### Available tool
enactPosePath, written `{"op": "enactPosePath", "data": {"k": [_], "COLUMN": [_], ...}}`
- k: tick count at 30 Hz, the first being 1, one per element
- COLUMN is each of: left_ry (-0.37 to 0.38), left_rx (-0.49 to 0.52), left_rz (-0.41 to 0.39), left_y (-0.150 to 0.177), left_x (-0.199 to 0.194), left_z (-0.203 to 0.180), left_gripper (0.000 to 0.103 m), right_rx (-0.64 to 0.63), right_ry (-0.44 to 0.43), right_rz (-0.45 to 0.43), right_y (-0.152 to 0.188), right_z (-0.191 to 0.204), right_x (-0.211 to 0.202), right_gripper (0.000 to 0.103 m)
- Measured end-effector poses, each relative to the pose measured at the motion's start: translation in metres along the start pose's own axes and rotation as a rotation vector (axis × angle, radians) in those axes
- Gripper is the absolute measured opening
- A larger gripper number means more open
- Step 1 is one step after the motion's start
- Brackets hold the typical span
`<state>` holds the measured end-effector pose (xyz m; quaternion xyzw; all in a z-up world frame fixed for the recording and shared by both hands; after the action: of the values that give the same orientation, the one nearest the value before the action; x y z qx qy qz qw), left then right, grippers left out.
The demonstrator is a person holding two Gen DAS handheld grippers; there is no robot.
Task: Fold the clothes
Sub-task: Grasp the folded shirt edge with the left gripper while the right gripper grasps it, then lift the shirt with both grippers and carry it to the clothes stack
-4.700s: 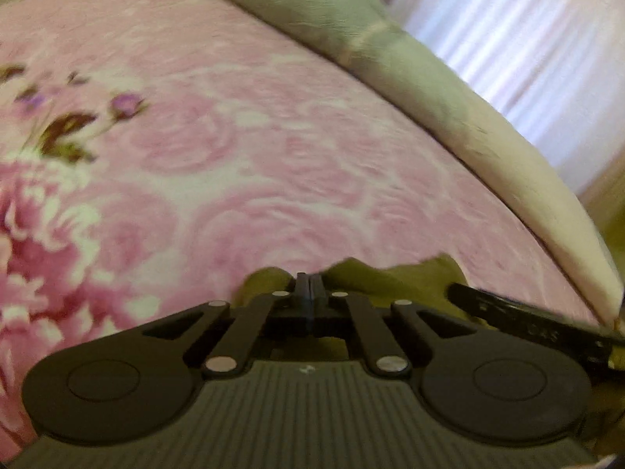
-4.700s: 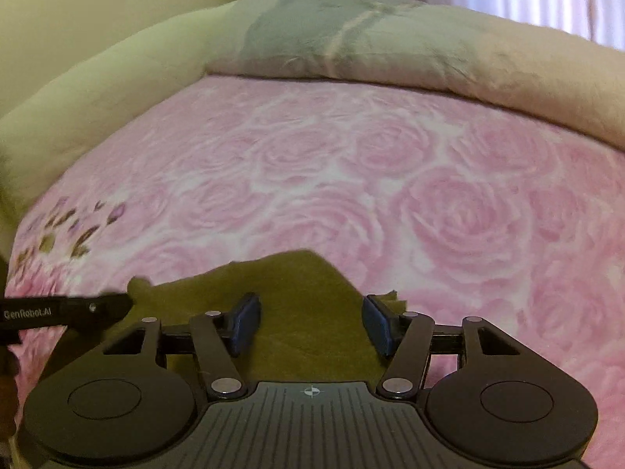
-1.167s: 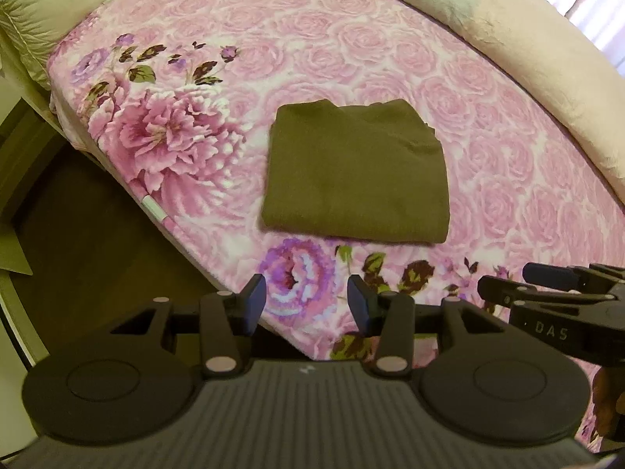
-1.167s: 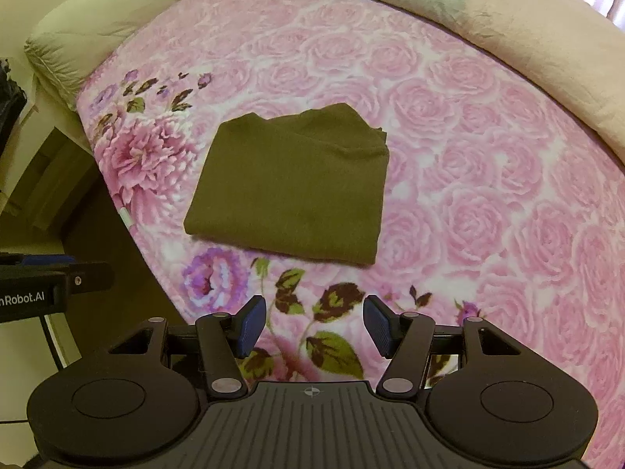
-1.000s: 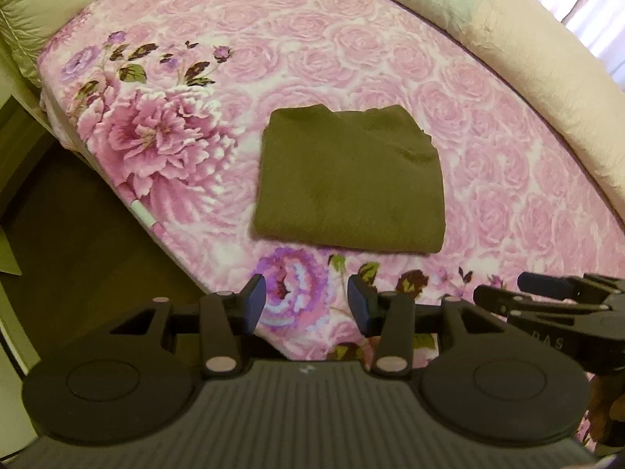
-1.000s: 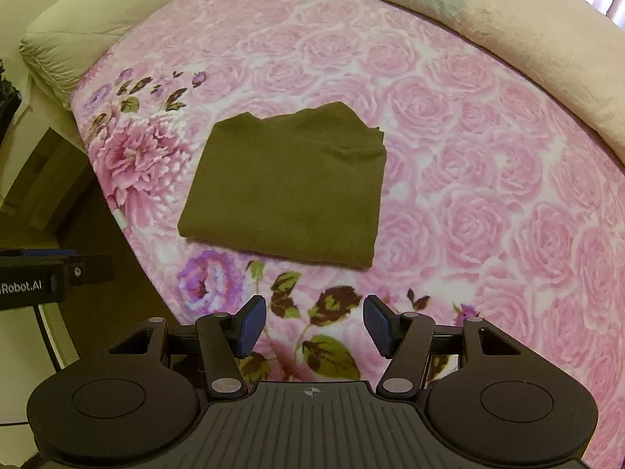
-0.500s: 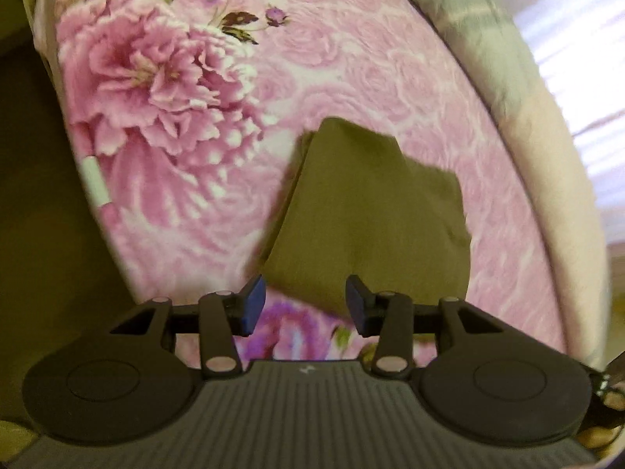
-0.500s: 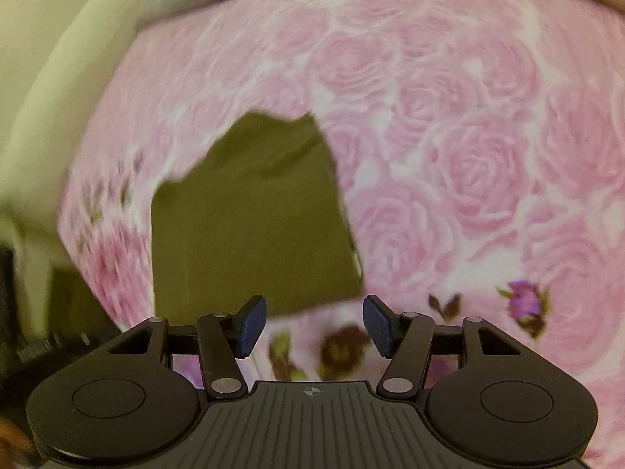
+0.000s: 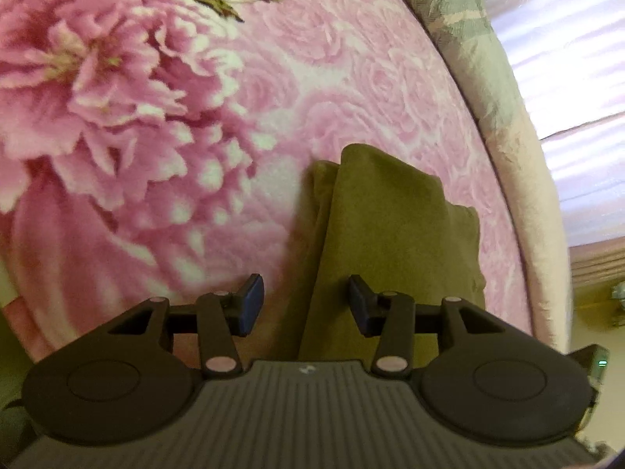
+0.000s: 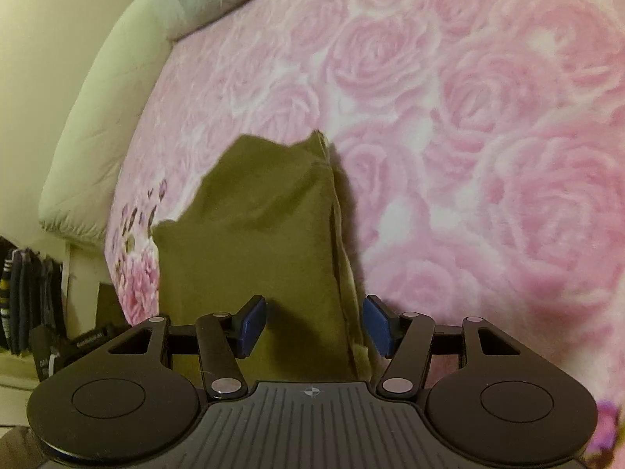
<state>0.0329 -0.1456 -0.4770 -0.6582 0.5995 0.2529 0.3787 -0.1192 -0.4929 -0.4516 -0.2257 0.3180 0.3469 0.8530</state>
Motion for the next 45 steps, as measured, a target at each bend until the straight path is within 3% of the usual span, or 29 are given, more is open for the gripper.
{"op": "enactPosePath", "data": {"k": [10,12,13,15,18,22,26,32,37,45], "left_ry": [0.169,0.181,0.187,0.187,0.168,0.141,0.139,0.179,0.28,0.475], "left_rx": [-0.096,-0.079,-0.071,-0.066,-0.027,0.014,0.078,0.173,0.34,0.626], "left_rz": [0.041,0.061,0.073,0.09,0.076,0.045,0.064,0.167,0.322,0.577], "left_y": [-0.01,-0.01,-0.009,-0.006,-0.003,-0.002,0.005,0.029,0.058,0.143], "left_x": [0.027,0.034,0.038,0.045,0.044,0.024,-0.003,-0.039,-0.04,-0.034], "left_z": [0.0,-0.006,-0.01,-0.016,-0.027,-0.045,-0.077,-0.142,-0.223,-0.357], "left_gripper": [0.041,0.038,0.031,0.019,0.012,0.01,0.01,0.01,0.01,0.01], "right_rx": [0.002,0.004,0.001,-0.007,0.01,0.034,0.06,0.174,0.323,0.562], "right_ry": [-0.131,-0.147,-0.155,-0.154,-0.159,-0.155,-0.175,-0.171,-0.13,-0.03], "right_rz": [0.096,0.102,0.104,0.102,0.079,0.027,-0.024,-0.15,-0.363,-0.74], "right_y": [-0.015,-0.017,-0.017,-0.016,-0.013,-0.007,0.009,0.052,0.117,0.227], "right_z": [-0.009,-0.007,-0.005,-0.002,-0.001,0.003,0.014,0.026,0.023,0.018], "right_x": [0.042,0.048,0.05,0.056,0.055,0.036,-0.003,-0.092,-0.189,-0.315], "right_gripper": [0.058,0.058,0.058,0.04,0.026,0.021,0.02,0.02,0.02,0.02]}}
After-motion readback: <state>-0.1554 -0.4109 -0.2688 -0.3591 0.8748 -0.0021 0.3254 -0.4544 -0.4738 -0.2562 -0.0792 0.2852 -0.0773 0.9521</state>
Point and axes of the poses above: each gripper's, at about its wrist camera, not at the fingertips, and x roughly the way its jaws point, z to its left, y to its underside, the point moved 6 cm from there along x, roughly the way its jaws point, and after that the axes turned 2 degrees about -y, right-handed, at the moved point
